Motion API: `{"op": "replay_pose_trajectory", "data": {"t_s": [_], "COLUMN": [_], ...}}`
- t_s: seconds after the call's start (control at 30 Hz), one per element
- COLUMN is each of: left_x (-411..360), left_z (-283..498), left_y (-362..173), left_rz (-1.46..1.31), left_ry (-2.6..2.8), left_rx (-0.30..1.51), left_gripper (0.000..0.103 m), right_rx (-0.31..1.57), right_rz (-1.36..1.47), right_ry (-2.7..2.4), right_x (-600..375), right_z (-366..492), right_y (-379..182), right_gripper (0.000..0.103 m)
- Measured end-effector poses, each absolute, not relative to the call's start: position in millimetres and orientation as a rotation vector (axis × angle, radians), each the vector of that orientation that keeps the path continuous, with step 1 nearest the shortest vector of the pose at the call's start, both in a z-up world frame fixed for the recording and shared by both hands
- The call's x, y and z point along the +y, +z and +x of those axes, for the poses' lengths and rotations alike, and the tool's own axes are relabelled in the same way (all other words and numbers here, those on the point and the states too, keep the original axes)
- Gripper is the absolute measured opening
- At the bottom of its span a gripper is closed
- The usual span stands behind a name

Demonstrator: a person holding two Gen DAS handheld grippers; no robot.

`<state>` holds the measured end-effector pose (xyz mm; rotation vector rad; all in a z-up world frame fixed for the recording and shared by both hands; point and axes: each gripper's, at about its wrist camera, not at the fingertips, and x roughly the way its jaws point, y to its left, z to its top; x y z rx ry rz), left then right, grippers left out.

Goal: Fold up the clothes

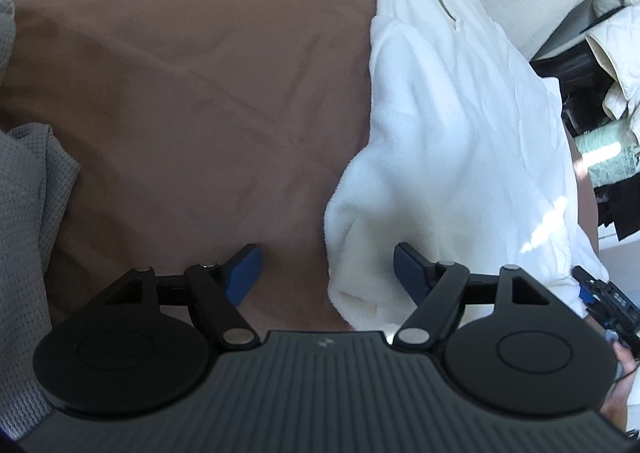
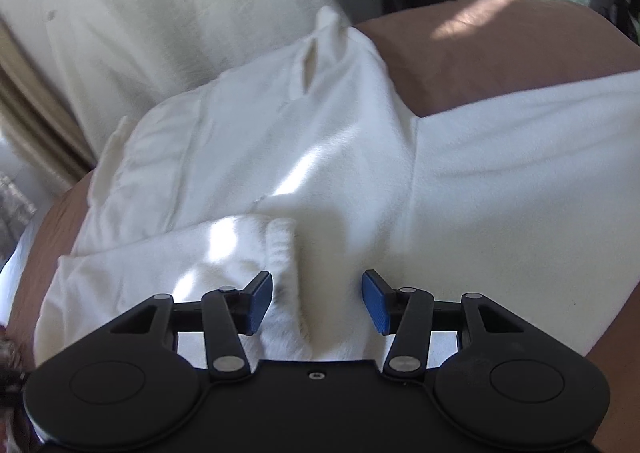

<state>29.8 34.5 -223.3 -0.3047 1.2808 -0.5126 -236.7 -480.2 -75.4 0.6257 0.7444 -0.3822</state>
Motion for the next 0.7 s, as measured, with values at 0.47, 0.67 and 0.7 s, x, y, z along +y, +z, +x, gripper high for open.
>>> {"op": "replay_pose_trajectory", "data": {"t_s": [0.47,0.67,0.7], "left_x": [-25.1,-70.8,-71.7], "left_z": [-56.7,-94.8,-100.0], "left_y": [-156.1,-162.3,-164.1], "left_rz": [0.137,0.195,0.212], "left_ry": [-0.725,-0.934,-0.959], "left_rx": [0.968,1.019,1.037], "left_gripper": [0.074,0.074,0.074], "right_rx": [0.879,0.902,0.913], "right_rz": [0.717,0.692,0.672], "right_ry": [-0.033,0.103,0.124], "right_x": [-418.1,-393.2,-387.1], "right_z": [-345.3,-353.8,-351.5], "right_y": [-39.8,-49.2,-50.0], "right_gripper": [0.06,0.06,0.06]}}
